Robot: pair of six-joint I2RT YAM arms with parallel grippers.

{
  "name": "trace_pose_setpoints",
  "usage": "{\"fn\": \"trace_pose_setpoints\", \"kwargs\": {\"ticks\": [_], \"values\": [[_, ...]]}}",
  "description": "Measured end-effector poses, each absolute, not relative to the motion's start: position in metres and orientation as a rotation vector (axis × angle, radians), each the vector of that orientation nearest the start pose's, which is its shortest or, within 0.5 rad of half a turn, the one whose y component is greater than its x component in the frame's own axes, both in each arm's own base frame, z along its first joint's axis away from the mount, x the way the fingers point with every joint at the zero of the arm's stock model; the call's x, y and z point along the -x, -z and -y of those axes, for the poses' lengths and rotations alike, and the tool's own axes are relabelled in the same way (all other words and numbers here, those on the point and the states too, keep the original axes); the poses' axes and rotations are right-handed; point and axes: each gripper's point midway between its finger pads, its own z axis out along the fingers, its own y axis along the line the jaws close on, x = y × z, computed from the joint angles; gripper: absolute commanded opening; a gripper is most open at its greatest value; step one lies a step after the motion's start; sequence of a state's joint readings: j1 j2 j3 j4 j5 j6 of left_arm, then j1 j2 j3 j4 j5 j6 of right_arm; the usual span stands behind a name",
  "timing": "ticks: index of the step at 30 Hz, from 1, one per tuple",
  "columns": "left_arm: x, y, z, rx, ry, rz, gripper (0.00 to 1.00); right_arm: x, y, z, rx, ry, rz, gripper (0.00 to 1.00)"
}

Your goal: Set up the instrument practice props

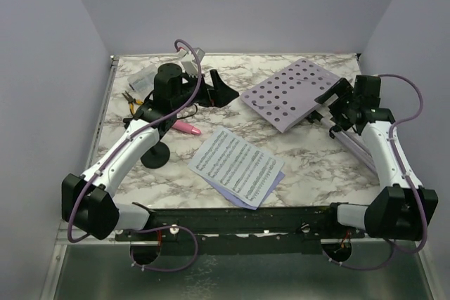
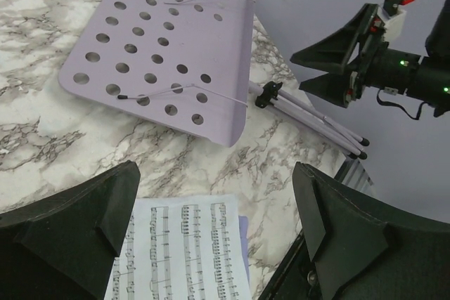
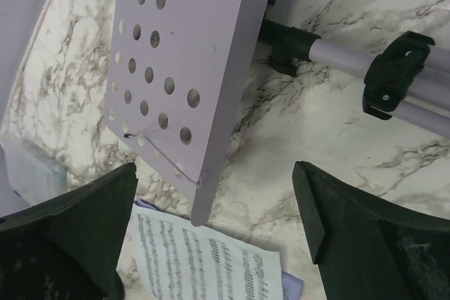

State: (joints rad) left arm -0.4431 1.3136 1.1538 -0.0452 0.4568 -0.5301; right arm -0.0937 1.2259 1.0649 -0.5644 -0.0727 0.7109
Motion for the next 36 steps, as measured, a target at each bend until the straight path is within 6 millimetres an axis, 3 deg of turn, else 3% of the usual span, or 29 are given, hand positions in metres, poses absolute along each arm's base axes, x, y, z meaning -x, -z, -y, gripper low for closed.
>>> {"fn": "trace_pose_setpoints", "kwargs": {"ticks": [9, 15, 25, 32, 36], "values": [[-0.334, -0.301, 0.277, -0.268, 1.153, -1.891, 0.99, -0.383, -0.141, -0.017, -1.156, -0.554, -2.144, 0.9], [-0.332, -0.298, 0.281, -0.263, 1.19, -1.901, 0.99, -0.401, -0.101, -0.025, -1.249, -0.612, -2.191, 0.86], [-0.331, -0.3, 0.282, -0.265, 1.202, -1.889, 0.99, -0.413, -0.085, -0.034, -1.209, -0.813, -2.081, 0.69], [-0.33, -0.302, 0.283, -0.27, 1.218, -1.885, 0.99, -0.433, -0.096, -0.039, -1.18, -0.94, -1.984, 0.58], [-0.33, -0.302, 0.283, -0.271, 1.219, -1.885, 0.99, -0.437, -0.088, -0.043, -1.19, -0.989, -1.97, 0.53]]}}
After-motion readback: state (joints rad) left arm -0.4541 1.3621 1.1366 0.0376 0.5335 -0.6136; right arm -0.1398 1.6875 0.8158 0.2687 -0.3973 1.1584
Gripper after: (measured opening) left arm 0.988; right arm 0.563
